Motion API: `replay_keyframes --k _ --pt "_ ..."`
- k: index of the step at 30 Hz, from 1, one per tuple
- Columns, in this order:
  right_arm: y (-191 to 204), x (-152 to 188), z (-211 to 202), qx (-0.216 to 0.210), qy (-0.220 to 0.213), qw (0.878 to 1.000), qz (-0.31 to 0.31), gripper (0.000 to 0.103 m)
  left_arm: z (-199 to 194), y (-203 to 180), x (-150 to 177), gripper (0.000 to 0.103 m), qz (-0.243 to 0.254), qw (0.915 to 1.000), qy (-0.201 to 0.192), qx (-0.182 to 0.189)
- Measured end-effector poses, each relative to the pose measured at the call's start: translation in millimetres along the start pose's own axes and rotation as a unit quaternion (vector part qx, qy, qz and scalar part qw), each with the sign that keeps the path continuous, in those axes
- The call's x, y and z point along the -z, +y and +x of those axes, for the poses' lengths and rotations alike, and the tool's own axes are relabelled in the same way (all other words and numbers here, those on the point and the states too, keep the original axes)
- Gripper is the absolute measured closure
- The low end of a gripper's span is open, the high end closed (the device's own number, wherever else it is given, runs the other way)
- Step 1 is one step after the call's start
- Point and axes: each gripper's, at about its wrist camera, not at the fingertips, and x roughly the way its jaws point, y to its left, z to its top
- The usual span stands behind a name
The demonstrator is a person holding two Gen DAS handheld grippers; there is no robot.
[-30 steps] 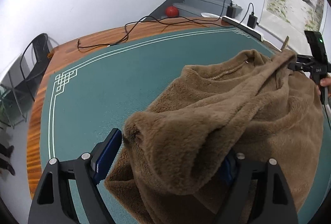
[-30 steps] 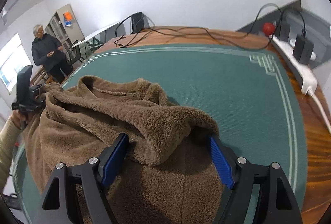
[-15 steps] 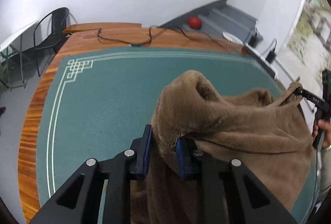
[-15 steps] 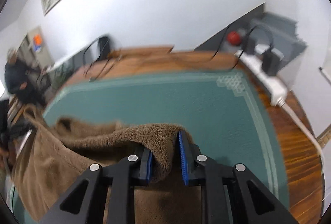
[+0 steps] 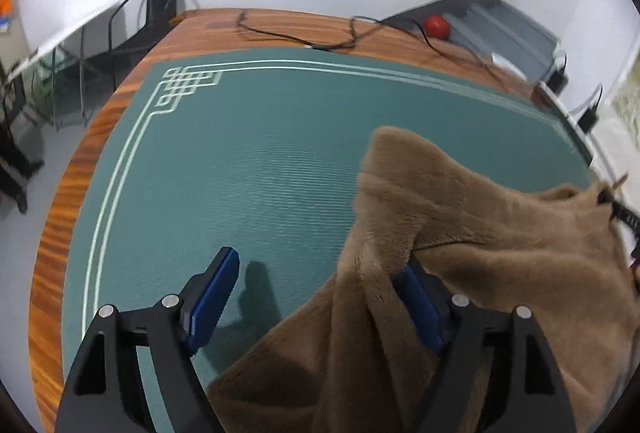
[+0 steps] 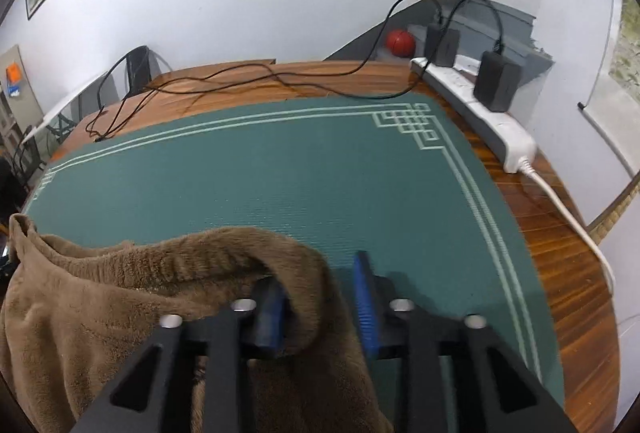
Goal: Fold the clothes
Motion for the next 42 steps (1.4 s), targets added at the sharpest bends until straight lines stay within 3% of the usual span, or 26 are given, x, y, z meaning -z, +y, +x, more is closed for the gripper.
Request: replay_keyframes --k 1,8,14,17,20,23,26,28,31,38,42 --pt "-3 1 -9 0.002 -0.013 1.000 0.004 0.032 -9 7 3 0.021 -0.009 0.9999 -0.004 0.008" --pt "3 26 -89 -0.034 -0.086 0.995 -0.034 0.026 -68 38 47 0.020 -0.025 0.9989 -0.023 0.033" --pt "54 55 -103 -0.055 -0.073 0.986 -0.138 0.025 -94 42 102 0.020 -0.022 0.9956 0.000 0.091" --pt "64 69 -90 -0.053 -0.047 0.987 -0.145 0.025 -103 31 127 0.020 0.002 0.9946 0.007 0.104" --pt "61 76 -71 -0.029 -0.026 0.989 -0.142 0.025 -97 21 140 0.020 0.026 0.9958 0.008 0.088" --pt "47 76 -53 0.009 -0.017 0.992 -0.126 0.025 -86 21 144 0.022 0.017 0.9960 0.015 0.086" --pt "20 69 -38 0.040 -0.009 0.995 -0.093 0.017 -85 27 141 0.037 0.014 0.9970 0.012 0.075" --pt "9 64 -30 0.033 0.002 0.996 -0.079 0.012 -91 29 140 0.045 0.027 0.9983 0.002 0.052" --pt "11 64 -27 0.048 -0.001 0.994 -0.094 0.009 -94 35 140 0.045 0.030 0.9992 0.003 0.028" --pt "13 61 -59 0.031 -0.016 0.996 -0.087 0.009 -115 25 139 0.044 0.047 0.9988 -0.010 -0.012" --pt "27 46 -78 -0.021 -0.035 0.995 -0.090 0.009 -141 14 122 0.043 0.043 0.9979 -0.048 -0.001"
